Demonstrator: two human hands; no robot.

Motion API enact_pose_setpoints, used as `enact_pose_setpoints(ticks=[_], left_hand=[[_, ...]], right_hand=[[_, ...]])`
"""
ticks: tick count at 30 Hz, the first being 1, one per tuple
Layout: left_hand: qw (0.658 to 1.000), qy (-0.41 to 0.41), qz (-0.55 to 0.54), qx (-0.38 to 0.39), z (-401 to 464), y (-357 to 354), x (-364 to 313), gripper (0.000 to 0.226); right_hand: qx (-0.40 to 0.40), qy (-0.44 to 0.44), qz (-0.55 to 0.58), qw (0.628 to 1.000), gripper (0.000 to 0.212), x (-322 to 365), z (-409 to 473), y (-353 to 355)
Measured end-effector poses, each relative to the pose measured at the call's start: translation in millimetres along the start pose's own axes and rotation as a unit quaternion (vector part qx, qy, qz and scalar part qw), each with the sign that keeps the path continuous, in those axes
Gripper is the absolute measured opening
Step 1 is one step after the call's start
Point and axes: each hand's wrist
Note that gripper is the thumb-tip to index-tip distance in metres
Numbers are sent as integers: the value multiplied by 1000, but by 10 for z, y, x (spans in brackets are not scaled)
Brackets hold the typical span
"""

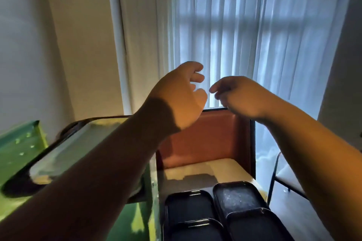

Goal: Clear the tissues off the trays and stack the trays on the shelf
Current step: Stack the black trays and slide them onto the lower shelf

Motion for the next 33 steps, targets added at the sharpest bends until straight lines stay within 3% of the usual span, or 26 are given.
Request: enact_pose_setpoints(ticks=[4,8,13,16,20,25,28,33], left_hand=[[998,36,-37,29,-218,-853,21,50],[972,185,-38,139,-544,-1906,398,57],[931,315,4,183,-1453,-2731,995,59],[880,413,15,236,-2054,-3097,1202,61],[808,522,53,268,-2734,-3444,1285,70],[741,581,105,321,-3228,-3631,1380,78],[724,598,125,321,-3360,-3693,1452,73],[716,624,143,278,-3412,-3756,1568,62]], right_hand=[[9,-80,37,996,24,-945,-190,-51],[78,-170,63,980,22,-2027,-573,-326],[161,-366,59,915,21,-3475,-1307,-710],[219,-440,1,871,27,-4074,-1797,-1032],[212,-526,-80,820,67,-4501,-2357,-1289],[201,-585,-148,772,78,-4823,-2862,-1407],[204,-612,-126,754,80,-4950,-3024,-1414],[196,-600,-128,765,67,-5044,-3040,-1425]])
Point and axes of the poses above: each hand's wrist, its own z-axis towards the middle knuckle, its own y-axis out of the back of the hand, x = y × z, and after that the axes turned 14 degrees about -x, right-handed
